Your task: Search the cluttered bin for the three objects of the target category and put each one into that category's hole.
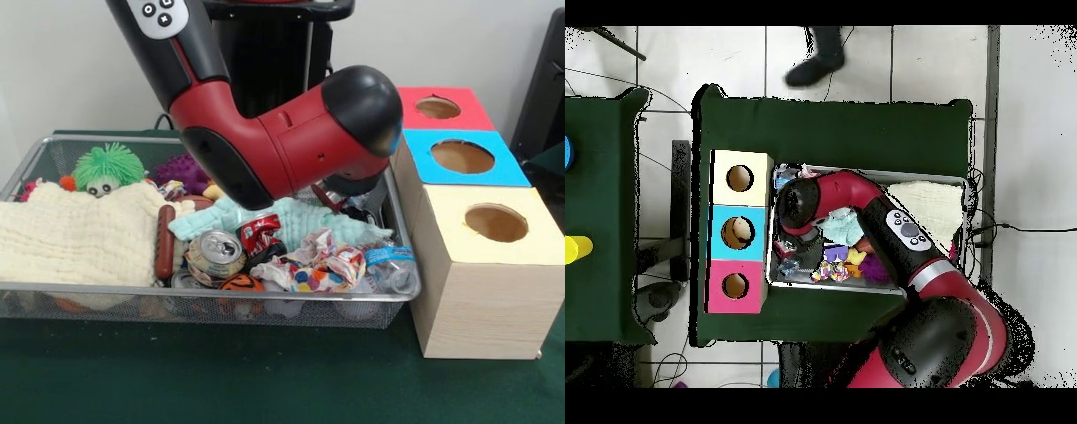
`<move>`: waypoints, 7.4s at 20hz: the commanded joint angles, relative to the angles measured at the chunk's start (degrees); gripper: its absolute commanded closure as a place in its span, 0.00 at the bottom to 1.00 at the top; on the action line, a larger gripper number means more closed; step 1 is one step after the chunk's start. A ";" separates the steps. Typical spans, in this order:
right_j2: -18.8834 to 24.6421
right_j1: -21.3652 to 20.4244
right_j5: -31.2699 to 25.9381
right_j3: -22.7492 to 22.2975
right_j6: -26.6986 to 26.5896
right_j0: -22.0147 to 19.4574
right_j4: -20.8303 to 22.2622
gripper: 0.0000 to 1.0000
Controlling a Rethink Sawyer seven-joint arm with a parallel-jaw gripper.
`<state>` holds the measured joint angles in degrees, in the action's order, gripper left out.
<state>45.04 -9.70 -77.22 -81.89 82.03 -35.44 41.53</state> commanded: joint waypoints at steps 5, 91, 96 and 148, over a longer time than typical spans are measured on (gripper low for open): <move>-3.93 4.17 -5.09 5.97 -16.23 1.59 1.89 0.00; 11.21 -17.82 7.45 -8.54 -0.45 -1.98 -17.54 1.00; 10.55 -18.22 8.48 -8.37 0.75 -0.52 -18.44 1.00; 0.63 -16.73 11.72 -7.29 0.50 7.31 -14.98 1.00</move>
<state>51.73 -26.84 -63.40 -87.77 82.00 -28.96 23.64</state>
